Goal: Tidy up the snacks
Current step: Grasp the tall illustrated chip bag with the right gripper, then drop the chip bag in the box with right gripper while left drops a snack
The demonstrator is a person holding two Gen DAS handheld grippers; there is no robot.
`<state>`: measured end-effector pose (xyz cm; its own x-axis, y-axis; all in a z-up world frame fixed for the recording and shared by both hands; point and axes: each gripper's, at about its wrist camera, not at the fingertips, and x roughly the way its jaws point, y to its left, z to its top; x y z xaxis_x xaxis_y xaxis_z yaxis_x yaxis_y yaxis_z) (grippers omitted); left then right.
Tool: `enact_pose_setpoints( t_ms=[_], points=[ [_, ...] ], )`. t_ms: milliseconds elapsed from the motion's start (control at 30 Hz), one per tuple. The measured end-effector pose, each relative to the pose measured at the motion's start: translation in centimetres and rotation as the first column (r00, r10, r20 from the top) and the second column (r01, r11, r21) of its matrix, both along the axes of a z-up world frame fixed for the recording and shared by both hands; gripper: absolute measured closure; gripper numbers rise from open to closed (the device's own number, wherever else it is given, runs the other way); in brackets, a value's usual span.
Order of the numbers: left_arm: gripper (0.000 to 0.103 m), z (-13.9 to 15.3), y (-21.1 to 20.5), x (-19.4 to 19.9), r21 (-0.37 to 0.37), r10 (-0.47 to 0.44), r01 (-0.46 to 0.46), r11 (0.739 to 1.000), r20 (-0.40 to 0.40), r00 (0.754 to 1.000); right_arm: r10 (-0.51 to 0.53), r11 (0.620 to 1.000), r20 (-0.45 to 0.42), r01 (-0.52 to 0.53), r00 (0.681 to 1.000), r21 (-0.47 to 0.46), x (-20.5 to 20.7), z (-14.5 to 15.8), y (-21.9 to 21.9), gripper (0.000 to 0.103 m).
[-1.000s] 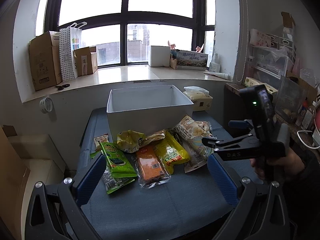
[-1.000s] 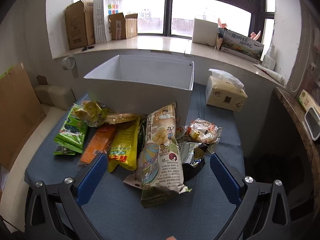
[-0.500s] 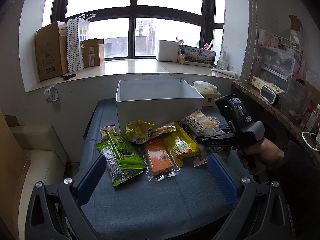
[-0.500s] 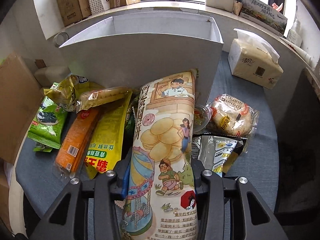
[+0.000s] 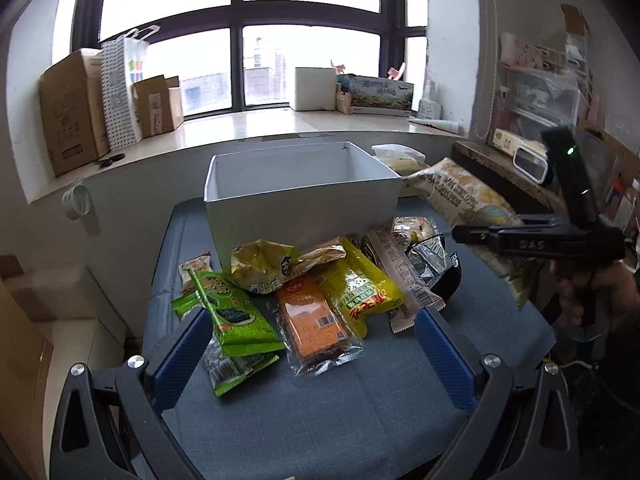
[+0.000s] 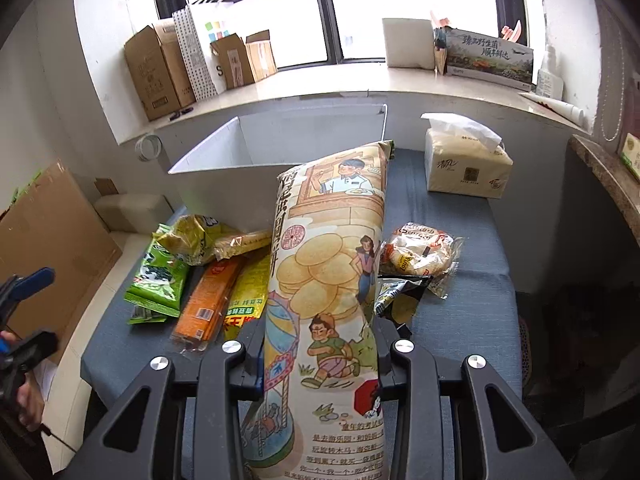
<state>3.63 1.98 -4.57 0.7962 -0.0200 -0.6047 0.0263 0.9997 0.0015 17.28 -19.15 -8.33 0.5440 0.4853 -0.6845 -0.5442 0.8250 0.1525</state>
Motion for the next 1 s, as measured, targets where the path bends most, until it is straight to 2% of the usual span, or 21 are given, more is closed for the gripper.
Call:
enact_pose_setpoints(
  t_ms=[133,300,367,467,567,600,633,667,700,733,800,867,1000],
  points=[
    [0.000,-1.4,-0.9,4.3,0.151,-0.075,0.078,0.985,-0.028,0.997,-0.013,0.999,0.044,0.011,0.999,0.051,-2.3,1.8,-1.6,0.064],
    [0.000,-3.2,-2.1,9.9,0.294,-0.153,0.172,0.940,-0.087,0.984,-0.052,0.996,0.090,0.045,0.995,0.072,-3.9,2.5,-3.2,0.064],
    [0.000,-4.5,-2.8,12.1,0.346,-0.187,0.223,0.911,-0.133,0.973,-0.067,0.994,0.079,0.059,0.995,0.095,-4.1,2.5,-4.0,0.064],
    [0.000,-6.5,-4.0,14.9,0.452,-0.191,0.256,0.854,-0.186,0.964,-0.102,0.991,0.086,0.094,0.991,0.093,-4.4,2.2,-4.5,0.064],
    [0.000,-8.0,-4.9,16.9,0.493,-0.211,0.300,0.817,-0.229,0.950,-0.122,0.989,0.077,0.115,0.990,0.090,-4.4,1.9,-4.9,0.064],
    [0.006,-8.5,-5.1,17.5,0.501,-0.215,0.315,0.806,-0.248,0.945,-0.124,0.989,0.073,0.118,0.990,0.089,-4.3,1.8,-5.0,0.064],
    [0.020,-8.9,-5.3,18.0,0.501,-0.224,0.333,0.799,-0.265,0.938,-0.126,0.989,0.070,0.120,0.990,0.088,-4.3,1.8,-5.0,0.064],
    [0.026,-9.2,-5.3,18.6,0.495,-0.229,0.347,0.797,-0.285,0.931,-0.129,0.989,0.070,0.122,0.989,0.088,-4.3,1.8,-5.1,0.064],
    [0.037,-9.6,-5.3,19.1,0.490,-0.229,0.354,0.796,-0.298,0.927,-0.129,0.989,0.070,0.123,0.989,0.085,-4.3,1.8,-5.0,0.064],
    [0.056,-9.8,-5.3,19.6,0.487,-0.227,0.357,0.797,-0.307,0.924,-0.128,0.989,0.071,0.122,0.989,0.080,-4.3,1.7,-5.0,0.064],
    [0.076,-10.0,-5.0,20.3,0.473,-0.213,0.347,0.810,-0.313,0.925,-0.128,0.989,0.072,0.122,0.989,0.080,-4.3,1.8,-5.0,0.064],
    [0.079,-9.5,-4.7,20.0,0.459,-0.218,0.330,0.825,-0.280,0.935,-0.125,0.989,0.077,0.118,0.989,0.083,-4.4,1.8,-5.0,0.064],
    [0.082,-7.4,-3.8,18.4,0.346,-0.240,0.310,0.886,-0.229,0.943,-0.125,0.989,0.065,0.119,0.990,0.085,-4.3,1.8,-4.8,0.064]
  ],
)
